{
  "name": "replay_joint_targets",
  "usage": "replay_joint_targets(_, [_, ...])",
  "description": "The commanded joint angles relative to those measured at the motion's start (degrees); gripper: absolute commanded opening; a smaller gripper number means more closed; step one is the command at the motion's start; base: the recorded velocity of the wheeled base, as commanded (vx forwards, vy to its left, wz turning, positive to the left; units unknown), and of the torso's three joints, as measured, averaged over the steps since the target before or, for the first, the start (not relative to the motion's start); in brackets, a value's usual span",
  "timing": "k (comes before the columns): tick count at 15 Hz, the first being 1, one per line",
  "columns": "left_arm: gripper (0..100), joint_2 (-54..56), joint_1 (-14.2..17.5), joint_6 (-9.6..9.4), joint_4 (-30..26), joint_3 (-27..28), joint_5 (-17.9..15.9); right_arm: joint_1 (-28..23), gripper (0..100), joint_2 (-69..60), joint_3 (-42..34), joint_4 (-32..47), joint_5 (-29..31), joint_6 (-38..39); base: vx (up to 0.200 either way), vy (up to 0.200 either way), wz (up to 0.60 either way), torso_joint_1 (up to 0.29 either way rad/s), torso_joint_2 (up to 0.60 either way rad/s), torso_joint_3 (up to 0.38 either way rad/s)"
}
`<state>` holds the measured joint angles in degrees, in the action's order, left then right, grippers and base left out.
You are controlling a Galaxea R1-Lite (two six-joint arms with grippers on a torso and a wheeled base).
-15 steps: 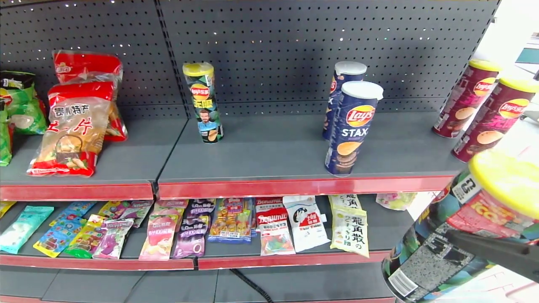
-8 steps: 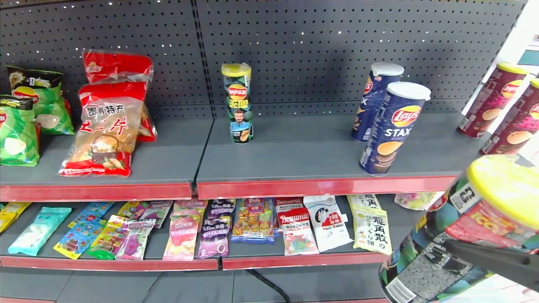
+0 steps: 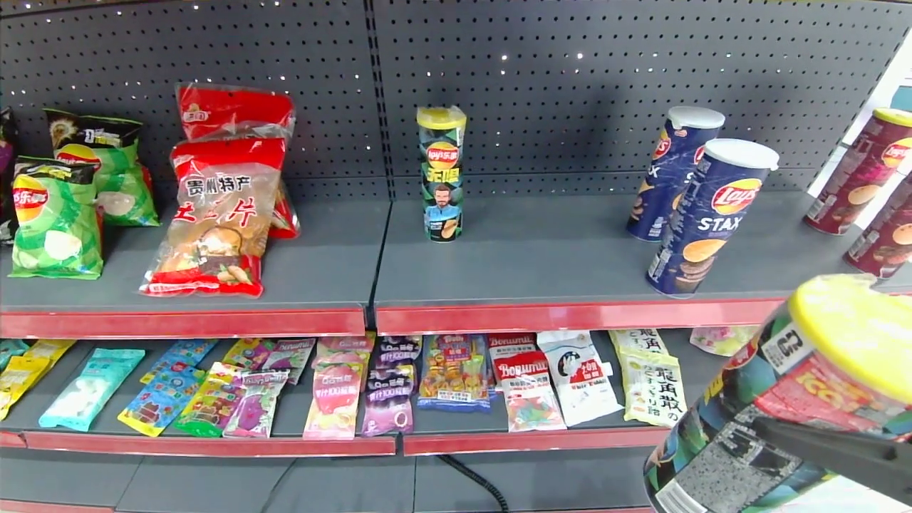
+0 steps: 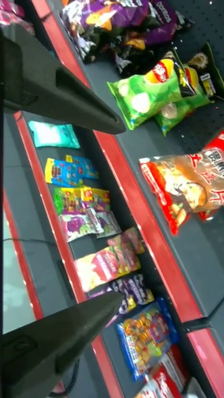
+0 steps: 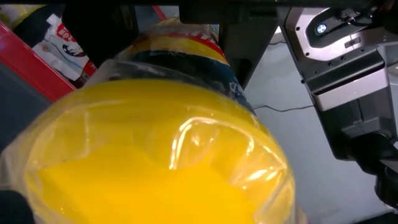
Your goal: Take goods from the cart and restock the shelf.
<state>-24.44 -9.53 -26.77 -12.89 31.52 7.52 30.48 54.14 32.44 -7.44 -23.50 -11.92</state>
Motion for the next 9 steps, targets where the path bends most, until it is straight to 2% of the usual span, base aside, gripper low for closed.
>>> replay_joint_targets(1, [100, -0.1, 0.0, 0.05, 0.0, -0.1, 0.2, 0.0, 0, -0.5, -0.4, -0.1, -0.1, 0.0, 0.200, 0.000, 0.00, -0.007, 0.00, 0.002])
replay_joint_targets(9, [100, -0.1, 0.0, -0.04, 0.0, -0.1, 0.2, -0.1, 0, -0.5, -0.2, -0.1, -0.1, 0.0, 0.200, 0.000, 0.00, 0.000, 0.00, 0.002])
